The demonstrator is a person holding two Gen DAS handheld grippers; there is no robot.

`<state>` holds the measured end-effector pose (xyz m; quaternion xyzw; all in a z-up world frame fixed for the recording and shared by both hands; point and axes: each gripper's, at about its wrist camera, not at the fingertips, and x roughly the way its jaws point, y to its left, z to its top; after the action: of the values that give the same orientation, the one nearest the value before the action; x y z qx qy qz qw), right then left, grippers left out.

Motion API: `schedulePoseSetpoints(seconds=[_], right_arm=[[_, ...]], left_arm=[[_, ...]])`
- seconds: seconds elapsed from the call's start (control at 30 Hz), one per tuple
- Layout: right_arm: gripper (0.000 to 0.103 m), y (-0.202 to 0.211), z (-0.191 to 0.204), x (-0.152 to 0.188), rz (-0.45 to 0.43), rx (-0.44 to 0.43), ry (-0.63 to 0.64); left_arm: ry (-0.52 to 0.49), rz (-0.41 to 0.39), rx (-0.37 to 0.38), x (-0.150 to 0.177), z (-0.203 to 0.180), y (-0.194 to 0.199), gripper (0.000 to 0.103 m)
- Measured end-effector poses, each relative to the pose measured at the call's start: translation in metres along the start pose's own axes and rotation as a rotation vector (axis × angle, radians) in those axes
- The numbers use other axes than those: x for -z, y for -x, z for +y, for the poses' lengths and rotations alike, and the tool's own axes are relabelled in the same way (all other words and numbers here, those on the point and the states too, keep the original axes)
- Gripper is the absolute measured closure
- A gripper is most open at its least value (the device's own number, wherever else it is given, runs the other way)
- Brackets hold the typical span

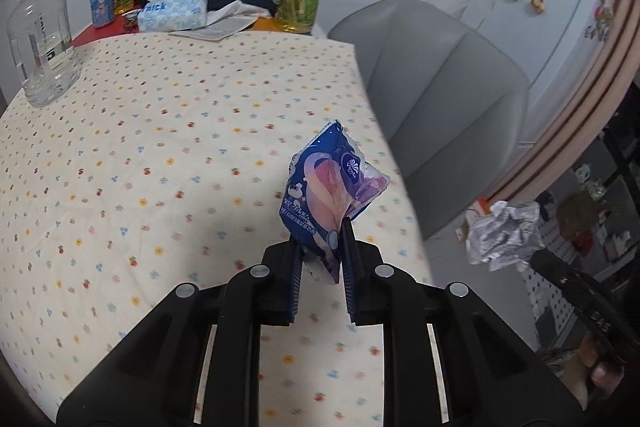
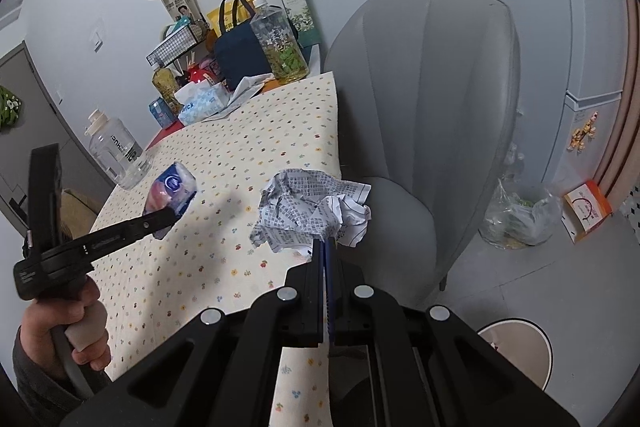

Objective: Collect trash
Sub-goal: 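Carry the blue packet with the left tool while the right tool carries the grey paper to the bin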

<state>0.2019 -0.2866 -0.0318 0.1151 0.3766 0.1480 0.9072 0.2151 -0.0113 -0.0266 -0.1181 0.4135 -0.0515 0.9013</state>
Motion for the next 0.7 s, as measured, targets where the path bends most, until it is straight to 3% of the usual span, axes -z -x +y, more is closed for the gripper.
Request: schedulePoseSetpoints(seconds=[0.33, 0.7], right_arm=[[0.101, 0.040, -0.040, 0.021, -0.031, 0.071, -0.068], [0.101, 0.069, -0.110, 0.057, -0.028, 0.216, -0.169]], left_arm=[[-0.061, -0.002, 0.130, 0.021, -0.063, 0.005, 0.085], [-0.174, 0.093, 0.250, 0.052, -0.149, -0.026, 0.085]])
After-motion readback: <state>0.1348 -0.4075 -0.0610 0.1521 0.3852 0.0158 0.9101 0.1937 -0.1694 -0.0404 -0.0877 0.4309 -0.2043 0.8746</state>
